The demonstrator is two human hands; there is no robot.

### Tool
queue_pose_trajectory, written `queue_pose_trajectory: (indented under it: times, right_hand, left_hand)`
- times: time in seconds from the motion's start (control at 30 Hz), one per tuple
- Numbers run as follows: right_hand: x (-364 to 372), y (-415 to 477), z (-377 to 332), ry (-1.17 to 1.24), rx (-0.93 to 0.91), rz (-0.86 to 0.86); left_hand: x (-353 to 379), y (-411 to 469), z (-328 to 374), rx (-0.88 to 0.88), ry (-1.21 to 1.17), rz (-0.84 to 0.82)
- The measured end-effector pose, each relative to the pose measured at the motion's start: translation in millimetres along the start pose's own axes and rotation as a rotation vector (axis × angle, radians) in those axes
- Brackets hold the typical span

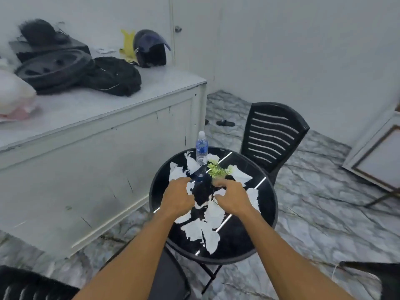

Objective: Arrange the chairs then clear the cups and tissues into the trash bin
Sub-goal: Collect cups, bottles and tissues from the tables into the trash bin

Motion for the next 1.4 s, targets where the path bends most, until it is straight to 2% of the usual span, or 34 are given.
queue_pose_trajectory:
  times: [0.3, 0.63, 0.77, 0.83, 1.07, 1.23, 1.4]
  right_hand:
    - [-25.1, 114.9, 37.3, 0.053, -0.007, -0.001]
    - [-37.4, 262.3, 27.7, 0.0, -0.205, -0.107]
    - [-24.0, 293.5, 32.3, -0.014, -0.22, -0.164]
    - [-19.9, 298.9, 34.9, -0.034, -0.23, -0.173]
    - [-10.4, 297.2, 12.8, -0.054, -0.289, -0.207]
    - [-2.0, 259.1, -50.9, -0.098, -0.413, -0.232]
    - [17.7, 175.5, -146.3, -0.105, -0.602, -0.251]
  left_hand:
    - [29.9, 121.4, 26.9, -0.029, 0.036, 0.02]
    - [37.0, 275.3, 60.2, -0.061, 0.175, 0.093]
    - [50.1, 308.0, 53.2, -0.101, 0.282, 0.046]
    - [55.7, 310.9, 47.3, -0.106, 0.262, 0.052]
    - [31.1, 278.6, 37.5, -0.082, 0.111, 0.225]
    - [-35.6, 215.1, 22.4, -0.115, 0.063, 0.372]
    - [-121.8, 94.3, -2.4, -0.164, 0.075, 0.551]
Point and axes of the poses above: each hand's wrist, its own y-axis towards the middle knuckle, its own x-axis out of the palm, z = x × y, the point moved 8 cm from there along y, towards the middle knuckle, and after that the axes turned 14 degrees about -y, right-handed, at the moved point
